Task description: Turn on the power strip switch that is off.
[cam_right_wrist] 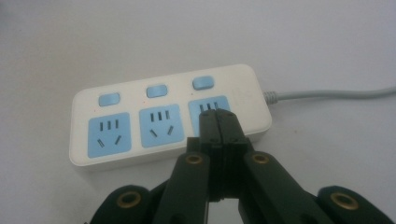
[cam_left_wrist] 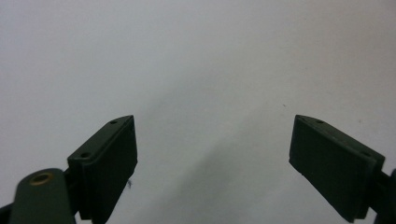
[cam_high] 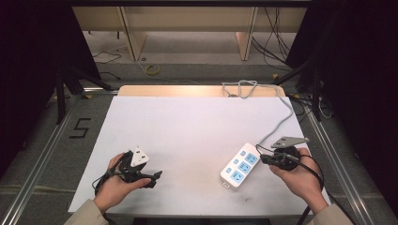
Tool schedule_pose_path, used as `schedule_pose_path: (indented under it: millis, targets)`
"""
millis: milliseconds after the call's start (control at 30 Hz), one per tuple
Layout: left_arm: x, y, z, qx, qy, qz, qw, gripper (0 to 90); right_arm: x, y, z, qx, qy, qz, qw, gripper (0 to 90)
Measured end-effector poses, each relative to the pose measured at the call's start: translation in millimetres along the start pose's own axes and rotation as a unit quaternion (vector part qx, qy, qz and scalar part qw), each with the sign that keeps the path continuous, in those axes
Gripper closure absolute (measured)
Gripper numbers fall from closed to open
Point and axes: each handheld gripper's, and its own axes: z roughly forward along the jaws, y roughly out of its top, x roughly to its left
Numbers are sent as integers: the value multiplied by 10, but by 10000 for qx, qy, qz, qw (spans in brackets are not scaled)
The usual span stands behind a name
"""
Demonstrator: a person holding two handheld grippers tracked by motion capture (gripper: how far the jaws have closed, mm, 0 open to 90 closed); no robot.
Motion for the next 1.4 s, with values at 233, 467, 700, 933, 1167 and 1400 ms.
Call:
schedule_pose_path:
  millis: [233, 467, 700, 933, 1167, 1400]
  targets:
    - [0, 1, 1, -5, 2, 1, 10000, 148, 7, 42, 26, 33, 19, -10, 10000, 900]
    - [-1, 1, 1, -10, -4, 13, 10000, 148, 22, 93, 63, 87, 68, -52, 9999, 900]
    - [-4, 1, 2, -9, -13, 8, 10000, 149, 31, 146, 101, 121, 86, -103, 9998, 900]
    - [-6, 3, -3, -16, -8, 11, 10000, 149, 31, 201, 136, 150, 113, -110, 9998, 900]
    - [-5, 2, -2, -31, -6, 14, 10000, 149, 45, 262, 191, 204, 142, -138, 9996, 900]
    - [-6, 3, -1, -17, -14, 23, 10000, 149, 48, 306, 241, 250, 165, -153, 9994, 900]
